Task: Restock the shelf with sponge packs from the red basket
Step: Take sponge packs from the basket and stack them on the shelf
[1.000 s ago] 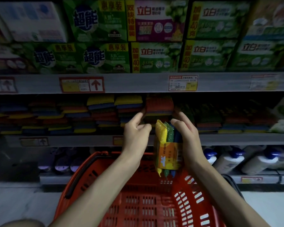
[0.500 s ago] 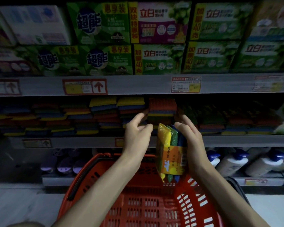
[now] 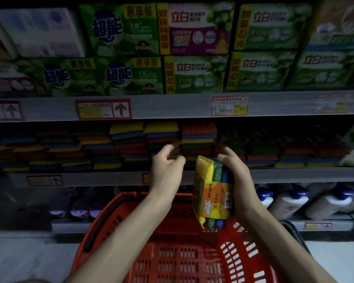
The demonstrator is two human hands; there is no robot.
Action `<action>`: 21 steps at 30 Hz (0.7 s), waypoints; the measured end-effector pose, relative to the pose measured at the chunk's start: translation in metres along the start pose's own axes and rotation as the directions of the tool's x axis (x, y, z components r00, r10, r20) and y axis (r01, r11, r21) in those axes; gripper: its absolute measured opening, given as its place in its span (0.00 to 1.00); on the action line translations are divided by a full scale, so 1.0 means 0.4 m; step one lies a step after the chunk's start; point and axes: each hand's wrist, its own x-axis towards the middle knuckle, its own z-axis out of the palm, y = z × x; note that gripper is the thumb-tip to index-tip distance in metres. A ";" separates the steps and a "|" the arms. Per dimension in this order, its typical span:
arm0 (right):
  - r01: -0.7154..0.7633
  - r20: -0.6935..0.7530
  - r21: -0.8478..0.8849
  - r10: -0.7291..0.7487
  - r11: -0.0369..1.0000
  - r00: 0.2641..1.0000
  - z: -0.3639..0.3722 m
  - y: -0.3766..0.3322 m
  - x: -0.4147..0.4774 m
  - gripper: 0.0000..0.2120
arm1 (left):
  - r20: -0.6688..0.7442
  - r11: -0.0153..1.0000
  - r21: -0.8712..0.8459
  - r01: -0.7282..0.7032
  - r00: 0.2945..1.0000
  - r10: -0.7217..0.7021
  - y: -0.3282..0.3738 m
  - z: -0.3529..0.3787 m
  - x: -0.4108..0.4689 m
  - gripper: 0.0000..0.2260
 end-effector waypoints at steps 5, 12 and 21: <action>0.002 0.021 0.000 -0.002 1.000 1.000 0.003 0.002 -0.002 0.40 | -0.013 1.000 -0.014 -0.020 1.000 0.019 0.007 -0.003 -0.010 0.20; 0.055 -0.016 0.026 -0.055 0.998 0.998 -0.024 -0.007 -0.022 0.23 | 0.086 0.998 -0.019 -0.051 0.995 0.053 0.009 -0.026 -0.066 0.10; -0.108 0.130 0.219 0.081 0.970 0.988 -0.033 -0.032 -0.074 0.25 | 0.470 1.000 -0.007 -0.002 0.882 0.005 -0.024 -0.021 -0.165 0.42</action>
